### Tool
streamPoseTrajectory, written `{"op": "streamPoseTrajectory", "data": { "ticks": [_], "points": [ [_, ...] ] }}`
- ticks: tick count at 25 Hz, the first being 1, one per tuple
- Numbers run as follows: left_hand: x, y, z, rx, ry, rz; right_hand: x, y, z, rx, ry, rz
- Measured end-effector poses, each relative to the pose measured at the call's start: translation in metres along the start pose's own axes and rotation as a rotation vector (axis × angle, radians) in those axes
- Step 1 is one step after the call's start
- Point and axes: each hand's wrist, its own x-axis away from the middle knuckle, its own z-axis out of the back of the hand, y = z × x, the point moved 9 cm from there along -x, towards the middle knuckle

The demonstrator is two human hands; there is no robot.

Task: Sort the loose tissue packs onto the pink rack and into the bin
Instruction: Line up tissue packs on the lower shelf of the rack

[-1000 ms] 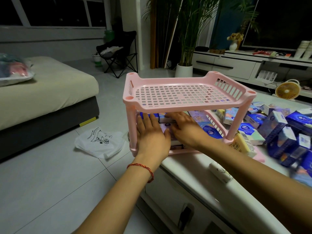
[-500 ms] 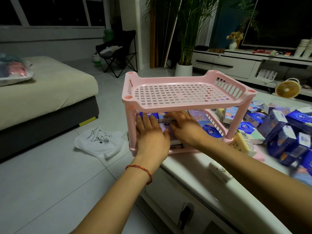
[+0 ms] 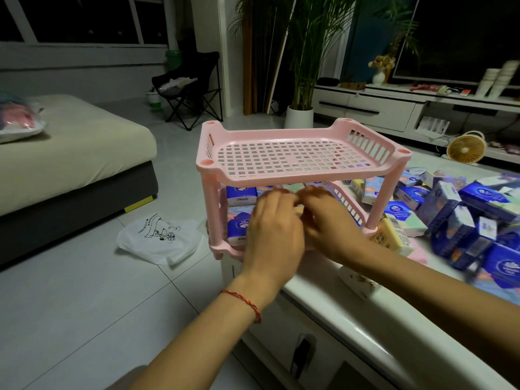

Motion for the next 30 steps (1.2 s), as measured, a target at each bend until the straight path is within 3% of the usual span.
{"op": "streamPoseTrajectory", "data": {
  "ticks": [4, 7, 9, 12, 15, 20, 23, 30],
  "points": [
    [0.018, 0.043, -0.008, 0.146, -0.046, -0.203, 0.037, 0.002, 0.042, 0.158, 0.066, 0.124],
    [0.019, 0.054, -0.016, 0.204, -0.045, -0.248, 0.058, 0.016, 0.088, 0.257, 0.162, 0.129],
    [0.022, 0.064, -0.025, 0.23, -0.06, -0.285, 0.07, 0.045, 0.119, 0.283, 0.222, 0.014],
    [0.033, 0.089, -0.037, 0.218, -0.092, -0.423, 0.096, 0.113, 0.157, 0.262, 0.252, -0.372],
    [0.044, 0.112, -0.048, 0.233, -0.131, -0.541, 0.129, 0.161, 0.166, 0.268, 0.041, -0.668],
    [0.057, 0.131, -0.066, 0.21, -0.22, -0.622, 0.158, 0.17, 0.14, 0.245, -0.322, -0.755],
    [0.057, 0.135, -0.069, 0.223, -0.24, -0.611, 0.166, 0.162, 0.116, 0.206, -0.419, -0.77],
    [0.061, 0.137, -0.078, 0.178, -0.293, -0.617, 0.164, 0.158, 0.11, 0.261, -0.104, -0.811]
  ]
}}
